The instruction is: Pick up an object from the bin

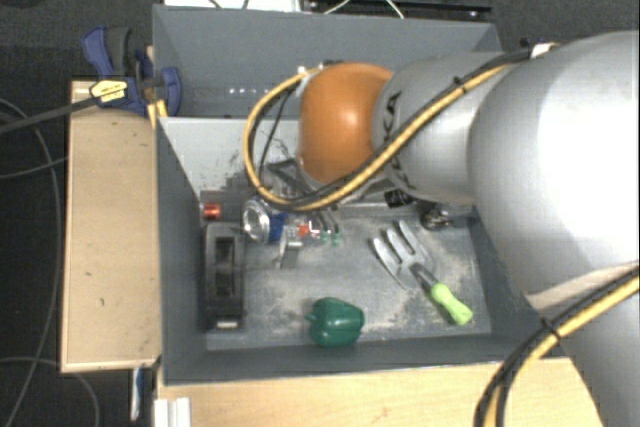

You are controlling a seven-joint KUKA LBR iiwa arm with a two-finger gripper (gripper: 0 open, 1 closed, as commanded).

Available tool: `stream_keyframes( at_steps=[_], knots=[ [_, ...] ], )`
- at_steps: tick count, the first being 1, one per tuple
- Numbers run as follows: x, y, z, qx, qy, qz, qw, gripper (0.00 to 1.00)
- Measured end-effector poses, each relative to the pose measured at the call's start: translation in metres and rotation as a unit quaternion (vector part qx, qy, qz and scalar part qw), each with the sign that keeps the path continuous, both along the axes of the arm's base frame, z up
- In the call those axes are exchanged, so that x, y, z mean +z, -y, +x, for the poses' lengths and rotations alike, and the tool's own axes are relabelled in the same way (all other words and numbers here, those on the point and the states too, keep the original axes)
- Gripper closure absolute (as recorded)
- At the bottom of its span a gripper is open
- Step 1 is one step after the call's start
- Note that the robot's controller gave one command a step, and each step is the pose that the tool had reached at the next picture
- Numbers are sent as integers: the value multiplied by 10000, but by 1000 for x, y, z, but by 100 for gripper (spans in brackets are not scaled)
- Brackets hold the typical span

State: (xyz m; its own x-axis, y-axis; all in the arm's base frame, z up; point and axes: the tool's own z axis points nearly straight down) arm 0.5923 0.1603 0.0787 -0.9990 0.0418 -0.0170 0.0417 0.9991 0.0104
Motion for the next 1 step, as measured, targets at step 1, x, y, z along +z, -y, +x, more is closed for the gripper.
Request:
stream_keyframes(
  at_steps=[1],
  knots=[
    [-1, 8, 6, 696, 44, -2, 9976, 0]
  ],
)
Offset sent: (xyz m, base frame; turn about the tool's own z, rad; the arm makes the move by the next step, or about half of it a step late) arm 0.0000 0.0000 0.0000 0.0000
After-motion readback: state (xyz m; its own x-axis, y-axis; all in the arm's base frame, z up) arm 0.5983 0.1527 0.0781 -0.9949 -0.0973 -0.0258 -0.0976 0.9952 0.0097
